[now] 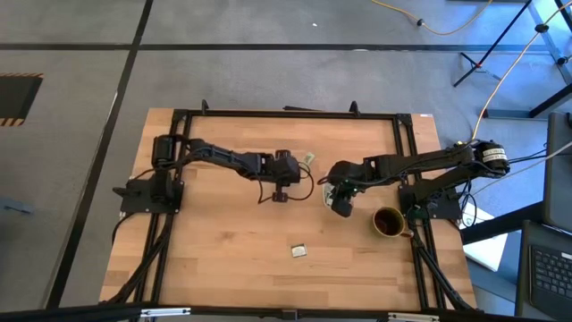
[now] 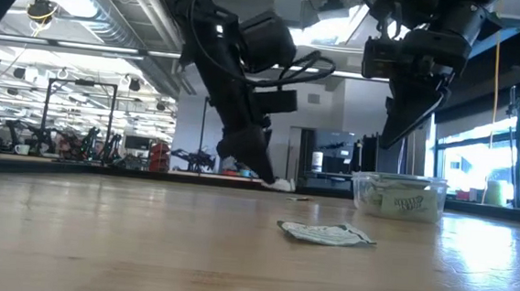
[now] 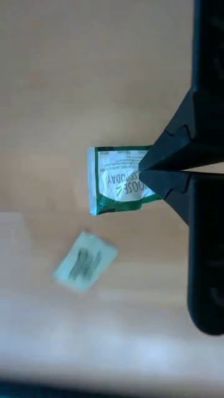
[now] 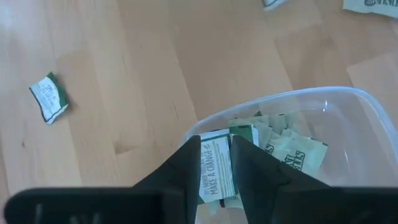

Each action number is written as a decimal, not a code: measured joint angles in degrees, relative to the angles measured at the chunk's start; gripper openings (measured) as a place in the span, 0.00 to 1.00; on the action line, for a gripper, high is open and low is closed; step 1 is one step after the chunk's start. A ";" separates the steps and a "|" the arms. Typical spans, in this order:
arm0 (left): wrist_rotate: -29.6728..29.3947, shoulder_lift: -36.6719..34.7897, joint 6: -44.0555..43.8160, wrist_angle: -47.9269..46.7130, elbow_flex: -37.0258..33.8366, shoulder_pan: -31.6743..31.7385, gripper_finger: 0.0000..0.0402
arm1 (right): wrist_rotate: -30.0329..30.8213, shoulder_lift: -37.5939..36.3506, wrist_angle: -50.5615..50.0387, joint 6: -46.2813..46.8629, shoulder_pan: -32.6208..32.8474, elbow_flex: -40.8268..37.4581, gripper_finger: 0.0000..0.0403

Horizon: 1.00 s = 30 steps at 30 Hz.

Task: Pick and place items into bin
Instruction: Put the truvia packet into the transparent bin

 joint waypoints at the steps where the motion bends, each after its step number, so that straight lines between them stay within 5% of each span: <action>1: -2.52 -0.01 0.57 0.39 0.01 -0.69 0.00 | 0.00 0.00 0.11 -0.12 0.00 0.01 0.24; 8: -24.55 -0.03 10.80 6.18 0.05 -7.50 0.00 | 0.01 0.00 3.20 -1.90 0.00 0.01 0.24; 16: -36.77 -0.12 25.67 17.90 0.10 -15.87 0.00 | 2.55 0.00 6.67 -10.69 0.02 0.00 0.24; 21: -41.80 -0.14 31.19 21.31 0.12 -19.03 0.00 | 7.69 0.00 7.33 -13.81 0.02 0.01 0.24; 30: -45.52 -0.18 32.74 21.26 0.14 -19.61 0.00 | 7.98 0.00 12.80 -17.44 0.04 0.01 0.24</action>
